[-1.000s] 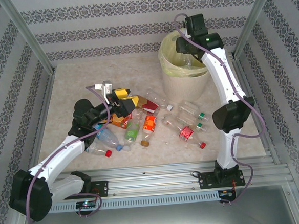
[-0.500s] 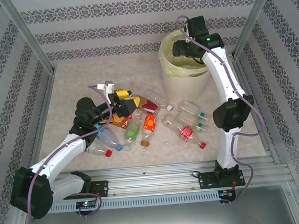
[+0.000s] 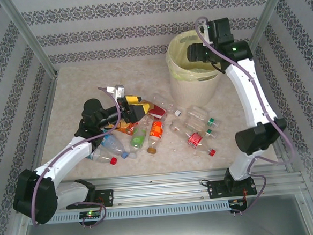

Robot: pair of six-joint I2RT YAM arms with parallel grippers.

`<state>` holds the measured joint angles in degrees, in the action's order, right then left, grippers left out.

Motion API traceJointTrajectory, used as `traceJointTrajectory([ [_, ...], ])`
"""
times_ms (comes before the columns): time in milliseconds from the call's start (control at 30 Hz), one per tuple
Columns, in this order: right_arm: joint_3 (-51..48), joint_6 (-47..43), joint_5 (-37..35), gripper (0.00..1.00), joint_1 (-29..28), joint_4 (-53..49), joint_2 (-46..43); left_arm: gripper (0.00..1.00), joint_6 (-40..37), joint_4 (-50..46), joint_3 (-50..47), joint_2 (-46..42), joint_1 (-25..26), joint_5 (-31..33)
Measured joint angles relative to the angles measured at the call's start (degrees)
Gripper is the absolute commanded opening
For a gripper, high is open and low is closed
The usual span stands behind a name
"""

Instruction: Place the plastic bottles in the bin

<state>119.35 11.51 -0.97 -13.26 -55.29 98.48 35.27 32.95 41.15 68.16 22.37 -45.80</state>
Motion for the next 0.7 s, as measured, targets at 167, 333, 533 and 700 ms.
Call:
traceJointTrajectory([
  [167, -10.86, -1.49, -1.27, 0.73, -3.37, 1.31, -10.03, 1.00, -2.47, -7.69, 4.11, 1.51, 0.09, -2.36],
  [333, -25.40, -1.22, -2.64, 0.77, -7.80, 1.62, -20.87, 1.00, -5.33, -16.04, 6.25, 1.53, 0.20, -5.16],
  [533, -40.06, 0.79, -3.28, 0.77, -12.92, 1.09, -29.70, 1.00, -9.35, -26.29, 6.25, 1.55, 1.70, -7.61],
  [700, -51.15, 3.82, -3.15, 0.79, -16.26, 2.03, -32.02, 1.00, -11.32, -30.91, 6.82, 3.67, 4.24, -8.22],
])
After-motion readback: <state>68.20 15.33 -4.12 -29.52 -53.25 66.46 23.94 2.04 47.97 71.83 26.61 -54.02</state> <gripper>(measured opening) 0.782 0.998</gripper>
